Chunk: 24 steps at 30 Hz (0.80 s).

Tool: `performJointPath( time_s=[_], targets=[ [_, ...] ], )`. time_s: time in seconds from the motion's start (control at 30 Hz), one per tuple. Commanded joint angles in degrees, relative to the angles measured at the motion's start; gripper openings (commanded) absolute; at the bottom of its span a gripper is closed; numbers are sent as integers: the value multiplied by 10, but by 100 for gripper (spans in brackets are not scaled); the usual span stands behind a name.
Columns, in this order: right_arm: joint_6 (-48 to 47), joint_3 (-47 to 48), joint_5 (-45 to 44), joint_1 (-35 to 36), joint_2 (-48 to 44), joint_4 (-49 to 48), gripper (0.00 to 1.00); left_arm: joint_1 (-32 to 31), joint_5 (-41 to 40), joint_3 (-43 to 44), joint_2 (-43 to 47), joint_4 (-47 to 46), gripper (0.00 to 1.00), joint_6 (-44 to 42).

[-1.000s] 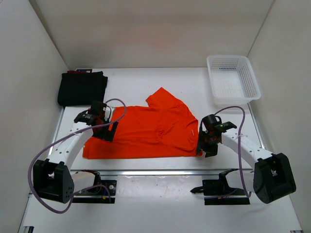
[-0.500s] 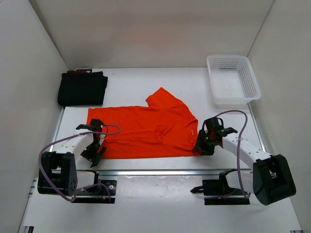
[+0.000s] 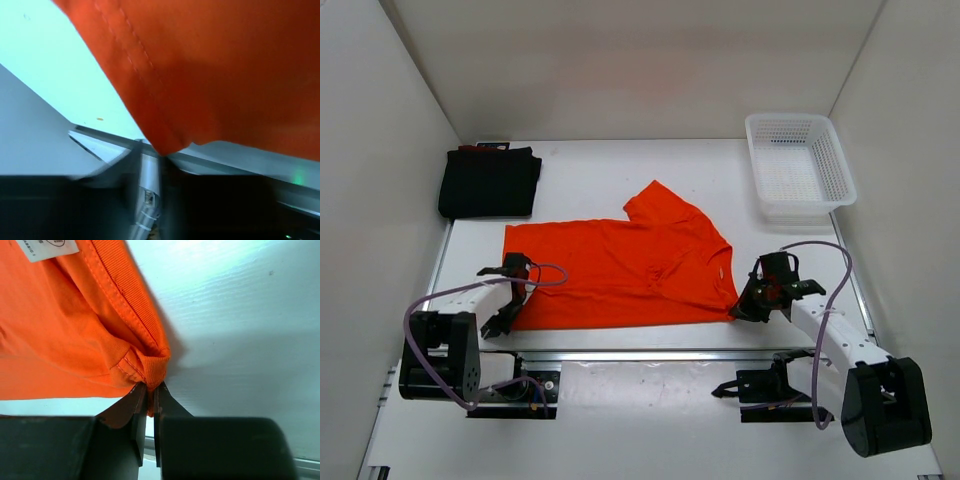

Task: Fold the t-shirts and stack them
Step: Fold the flattened tshirt in 1/3 of the way

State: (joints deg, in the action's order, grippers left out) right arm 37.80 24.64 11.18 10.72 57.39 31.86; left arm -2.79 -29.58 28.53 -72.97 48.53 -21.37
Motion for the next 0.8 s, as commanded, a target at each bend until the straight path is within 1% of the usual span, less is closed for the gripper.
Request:
performJointPath(
  time_s=[0.0, 0.03, 0.1, 0.17, 0.23, 0.27, 0.3, 0.4, 0.43, 0.53, 0.57, 0.6, 0.63, 0.67, 0.7, 0.73, 0.77],
  targets=[
    [11, 3, -2, -6, -1, 17, 0, -21, -12, -16, 31, -36, 3, -29],
    [10, 11, 7, -5, 5, 27, 0, -28, -16, -21, 37, -39, 0, -25],
    [8, 20, 3, 3, 16, 50, 1, -26, 0, -19, 39, -24, 0, -32],
    [11, 32, -8, 27, 12, 92, 1, -27, 70, 4, 39, 15, 0, -28],
    [26, 39, -23, 39, -2, 129, 0, -59, 71, 14, 51, 38, 0, -30],
    [25, 44, -27, 42, -19, 154, 0, -57, 80, 22, 62, 52, 0, -36],
    [31, 44, -33, 40, -39, 182, 0, -58, 82, 34, 71, 59, 0, -36],
    [38, 40, -23, 25, -90, 213, 0, -47, 108, 57, 77, 94, 0, -45],
    [44, 42, -27, 24, -97, 219, 0, -44, 113, 65, 78, 103, 0, -40],
    [24, 51, -17, -5, -96, 238, 1, -67, 112, 76, 84, 131, 0, -22],
    [14, 58, -13, -7, -84, 246, 0, -69, 110, 77, 91, 131, 2, -19],
    [11, 71, -18, -10, -76, 256, 2, -69, 107, 78, 92, 130, 7, -18],
    [-3, 73, -29, -11, -68, 264, 8, -66, 100, 78, 88, 130, 13, -11],
    [-18, 93, -40, -8, -60, 291, 16, -64, 91, 77, 86, 128, 15, -9],
    [-41, 116, -46, -15, -52, 317, 19, -55, 83, 79, 85, 121, 22, -9],
    [-52, 127, -56, -26, -44, 346, 25, -56, 81, 86, 82, 114, 31, -5],
    [-68, 156, -75, -27, -44, 361, 28, -52, 70, 90, 81, 110, 35, -3]
  ],
)
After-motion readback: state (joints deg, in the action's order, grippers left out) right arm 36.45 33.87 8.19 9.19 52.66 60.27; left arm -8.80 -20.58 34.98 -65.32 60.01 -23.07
